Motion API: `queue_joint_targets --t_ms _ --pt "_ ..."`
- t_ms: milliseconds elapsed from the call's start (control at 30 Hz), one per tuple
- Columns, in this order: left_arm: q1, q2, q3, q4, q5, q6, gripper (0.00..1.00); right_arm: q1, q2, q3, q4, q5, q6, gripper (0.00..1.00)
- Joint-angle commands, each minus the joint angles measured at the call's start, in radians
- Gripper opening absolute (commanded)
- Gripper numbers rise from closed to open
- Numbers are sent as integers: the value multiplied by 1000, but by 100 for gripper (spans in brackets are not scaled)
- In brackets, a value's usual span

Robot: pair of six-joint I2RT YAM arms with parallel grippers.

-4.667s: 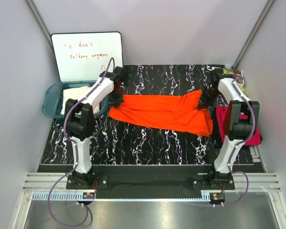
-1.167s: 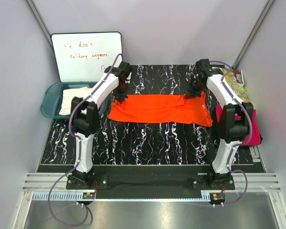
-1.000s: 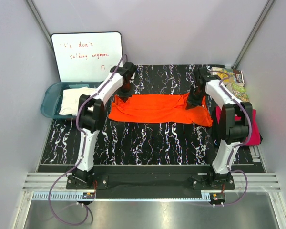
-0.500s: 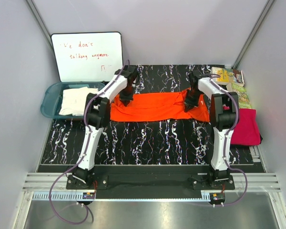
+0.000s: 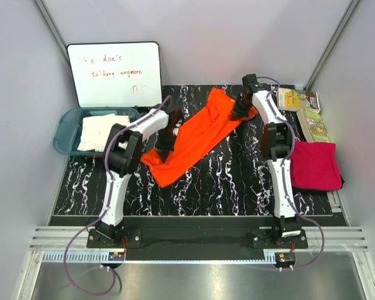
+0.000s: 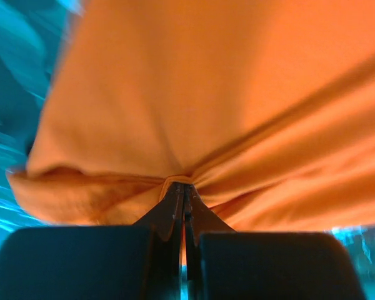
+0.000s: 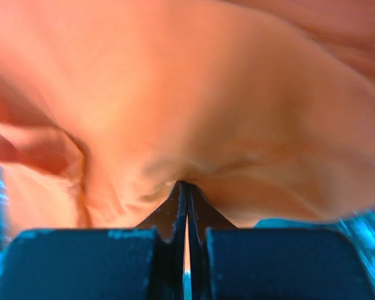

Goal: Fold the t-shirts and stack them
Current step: Rotate the tshirt 90 degrees

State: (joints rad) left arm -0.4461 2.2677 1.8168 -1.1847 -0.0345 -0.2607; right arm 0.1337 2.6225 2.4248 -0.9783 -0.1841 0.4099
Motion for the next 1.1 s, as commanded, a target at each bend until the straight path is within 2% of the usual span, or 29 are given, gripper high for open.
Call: queue_joint_targets --t_ms 0,67,200,333,600,800,967,1067 --pt "-111 -69 -181 -20 261 -52 0 3 215 328 -23 -90 38 0" --pt "-173 -102 -215 -9 338 -80 0 9 269 368 13 -113 56 0" --pt "-265 -128 -215 -4 433 -110 0 14 260 301 113 -140 67 0" --pt "-270 -192 -171 -29 306 -138 0 14 157 218 118 -140 15 0" --pt "-212 -286 -64 -59 98 -127 0 18 -279 -192 115 -173 -31 0" --pt "-164 -266 -125 -49 94 -101 0 81 -553 -600 105 -219 -36 0" --pt "-148 -246 -192 0 96 -104 0 217 -645 -849 99 -265 -19 0" --pt "-144 -241 -195 13 90 -106 0 286 -659 -898 89 -282 0 0"
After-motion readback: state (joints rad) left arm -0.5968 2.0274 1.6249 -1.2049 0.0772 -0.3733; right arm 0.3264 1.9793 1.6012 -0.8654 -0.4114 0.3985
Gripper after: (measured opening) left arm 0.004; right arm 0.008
